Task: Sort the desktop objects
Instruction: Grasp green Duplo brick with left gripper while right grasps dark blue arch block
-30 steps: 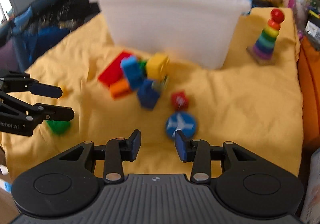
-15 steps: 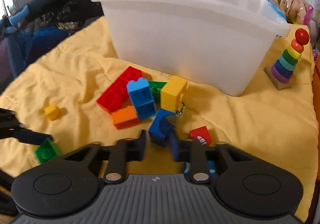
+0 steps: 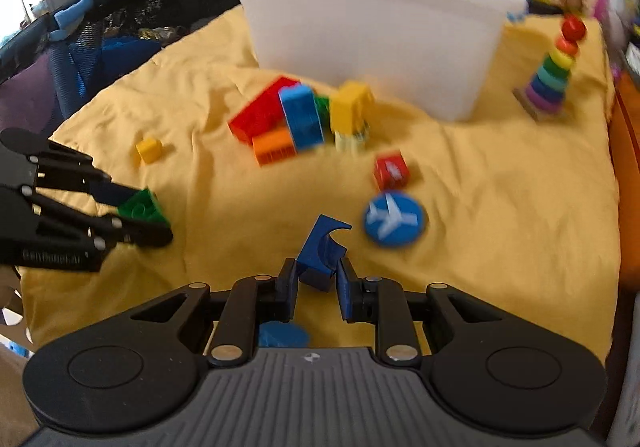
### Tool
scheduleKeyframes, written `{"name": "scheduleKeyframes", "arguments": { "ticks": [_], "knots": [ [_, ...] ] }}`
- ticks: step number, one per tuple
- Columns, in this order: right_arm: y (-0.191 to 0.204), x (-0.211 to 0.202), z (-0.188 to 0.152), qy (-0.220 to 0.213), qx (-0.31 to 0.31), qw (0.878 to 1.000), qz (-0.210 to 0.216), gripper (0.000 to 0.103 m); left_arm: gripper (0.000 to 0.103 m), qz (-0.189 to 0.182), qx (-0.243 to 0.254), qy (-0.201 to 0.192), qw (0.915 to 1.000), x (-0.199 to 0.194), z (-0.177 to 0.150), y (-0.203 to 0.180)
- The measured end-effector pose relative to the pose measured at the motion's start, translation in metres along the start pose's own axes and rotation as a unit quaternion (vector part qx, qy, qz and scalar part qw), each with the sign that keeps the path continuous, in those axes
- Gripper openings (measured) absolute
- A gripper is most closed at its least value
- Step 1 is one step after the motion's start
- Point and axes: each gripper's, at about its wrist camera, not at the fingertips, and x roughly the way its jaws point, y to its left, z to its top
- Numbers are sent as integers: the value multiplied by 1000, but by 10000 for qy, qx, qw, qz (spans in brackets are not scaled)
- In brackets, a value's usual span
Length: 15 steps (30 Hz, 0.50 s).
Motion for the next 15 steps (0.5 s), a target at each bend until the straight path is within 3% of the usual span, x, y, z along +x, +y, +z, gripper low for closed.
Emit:
{"name": "scheduleKeyframes", "arguments": {
  "ticks": [5,12,15],
  "knots": [
    [1,-1,-6,-16,177,9998,-135,31,35,-134,7,0,9999,-2,-1,-5],
    [5,2,-1,-126,69,9998,-157,30,35,-100,6,59,9999,-2,-5,-5],
    [8,5,0,-46,-25,9997,-220,24,34,-120,27,64,9999,-3,-5,-5]
  ]
}}
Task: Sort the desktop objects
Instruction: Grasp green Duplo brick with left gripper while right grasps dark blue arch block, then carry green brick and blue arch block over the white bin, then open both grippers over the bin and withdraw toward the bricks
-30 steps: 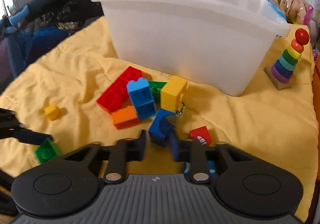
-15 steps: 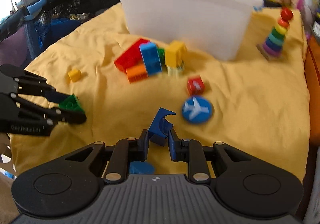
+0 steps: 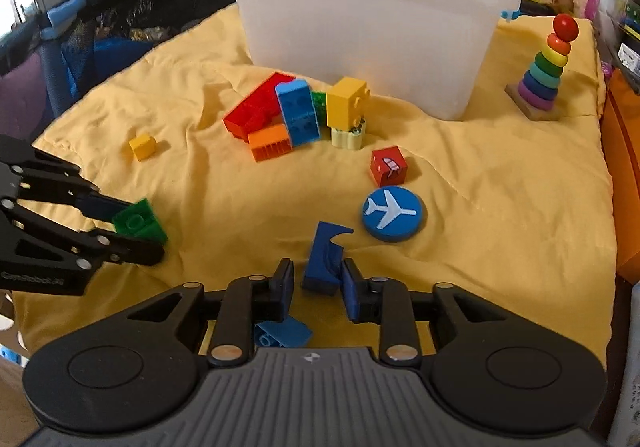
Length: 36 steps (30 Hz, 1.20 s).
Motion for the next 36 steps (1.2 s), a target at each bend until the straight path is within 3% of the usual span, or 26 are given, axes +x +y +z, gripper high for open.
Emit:
{"name": "scheduleKeyframes", "arguments": {
  "ticks": [3,8,15,21,25,32,34,36],
  "knots": [
    [0,-3,-1,-34,-51,10000,43,24,34,-12,49,-120,9999,-8,9,-1],
    [-1,-22,17,-372,-214,9990,-106,24,34,103,55,-743,9972,-34,54,3],
    [-15,-57,81,-1264,-404,9903,-420,24,34,340,150,-1773,9835,-79,137,16],
    [-40,-65,140,-1777,-39,9831,-442,24,34,729,332,-2264,9707,-80,192,27],
    [-54,-53,168,-1793,161,9821,-560,24,34,757,108,-2189,9727,-51,220,39],
    [-72,-7,187,-1225,547,9892,-599,25,34,807,-231,-1500,9851,20,228,56],
    [-73,7,187,-1006,545,9914,-636,26,42,798,-333,-1409,9862,24,225,59],
    [-73,12,185,-919,611,9919,-628,37,48,750,-339,-1464,9858,19,220,58]
  ]
}}
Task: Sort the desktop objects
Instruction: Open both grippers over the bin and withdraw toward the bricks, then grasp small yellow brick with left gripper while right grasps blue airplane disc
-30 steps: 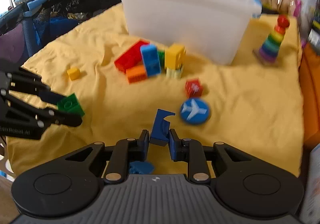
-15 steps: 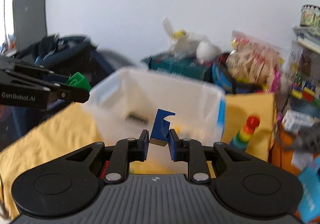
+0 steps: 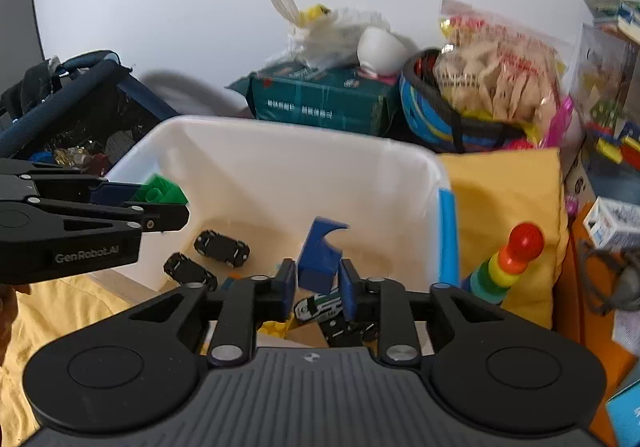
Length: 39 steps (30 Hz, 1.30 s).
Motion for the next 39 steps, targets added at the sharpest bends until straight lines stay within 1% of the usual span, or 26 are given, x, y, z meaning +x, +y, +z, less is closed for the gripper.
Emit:
{"name": "scheduleKeyframes", "arguments": {
  "ticks": [1,2,3,5,7,9,10,11,14,16,18,20,21,23,25,27,30,33,36,39],
  "knots": [
    [0,-2,-1,-21,26,10000,28,40,54,-7,61,-71,10000,-3,0,-1],
    [0,-6,-2,-97,27,9999,52,40,56,15,119,-123,9999,-8,1,-2],
    [1,-9,-2,-170,-20,9998,50,40,57,39,110,-164,9998,-12,3,-3],
    [1,-13,2,-256,-93,9996,-13,40,58,-93,7,-347,9994,-27,6,-2],
    [0,-24,4,-447,-62,9990,52,40,69,-229,4,-550,9982,-48,0,-4],
    [0,-38,3,-641,-113,9978,115,42,75,-229,148,-728,9970,-65,-12,-7],
    [-1,-46,0,-737,-129,9971,154,45,75,-221,252,-739,9967,-72,-22,-9],
    [-2,-53,-4,-802,-128,9965,202,45,75,-206,283,-673,9971,-75,-30,-10],
    [-3,-69,-18,-806,-160,9960,359,45,75,-327,166,-322,9988,-77,-62,-12],
    [-1,-75,-34,-699,-244,9965,380,45,75,-433,173,2,9989,-75,-88,-17],
    [3,-75,-54,-517,-406,9972,345,45,74,-435,254,320,9982,-71,-113,-22],
    [5,-70,-74,-250,-494,9980,317,45,74,-530,231,452,9973,-71,-133,-25],
    [5,-65,-85,-66,-423,9985,331,44,74,-614,199,481,9968,-73,-142,-25],
    [4,-56,-104,270,-282,9984,409,43,74,-704,81,705,9950,-72,-157,-25],
    [6,-51,-118,469,-305,9976,399,43,74,-732,-100,907,9931,-71,-169,-24],
    [10,-45,-131,669,-388,9963,385,44,74,-766,-148,1030,9916,-71,-177,-25],
    [14,-41,-147,832,-459,9946,423,45,74,-729,-105,1098,9912,-75,-186,-26],
    [15,-32,-155,924,-473,9941,313,45,74,-667,-64,1150,9911,-78,-194,-30],
    [13,-25,-158,958,-415,9942,267,45,74,-513,76,1048,9931,-82,-196,-31],
    [12,-18,-159,980,-390,9941,262,46,74,-210,-127,835,9962,-88,-192,-20]
  ]
}}
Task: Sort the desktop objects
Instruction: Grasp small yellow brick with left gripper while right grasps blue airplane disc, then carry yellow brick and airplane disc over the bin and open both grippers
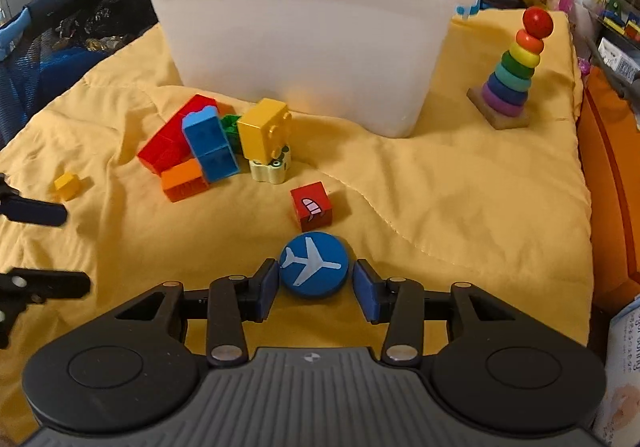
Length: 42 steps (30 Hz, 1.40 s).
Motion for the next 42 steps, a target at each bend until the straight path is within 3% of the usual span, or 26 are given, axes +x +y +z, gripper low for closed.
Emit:
{"name": "scheduleKeyframes", "arguments": {
  "ticks": [5,8,10,16,18,19,28,36,42],
  "knots": [
    [4,0,-2,-46,-136,9999,27,43,74,506,-281,-116,9983,-3,8,23],
    [12,-7,-8,-45,-216,9996,170,43,60,525,-197,79,9984,9,13,32],
    [18,-11,-13,-26,-245,9994,260,43,39,619,-44,204,9979,17,13,34],
    [29,-19,-24,32,-206,9992,355,43,37,652,87,186,9977,25,2,38],
    [31,-20,-24,31,-217,9992,320,43,20,562,119,211,9981,24,2,36],
    [32,-20,-24,31,-202,9993,308,43,18,483,109,239,9985,24,2,35],
    [35,-19,-24,-18,-140,9997,223,43,18,-78,396,405,9984,19,0,-4],
    [37,-17,-26,-9,-103,9998,178,44,21,49,562,407,9976,20,-3,-13],
    [37,-20,-22,3,-148,9997,213,42,17,-179,480,250,9984,6,8,-12]
  ]
}}
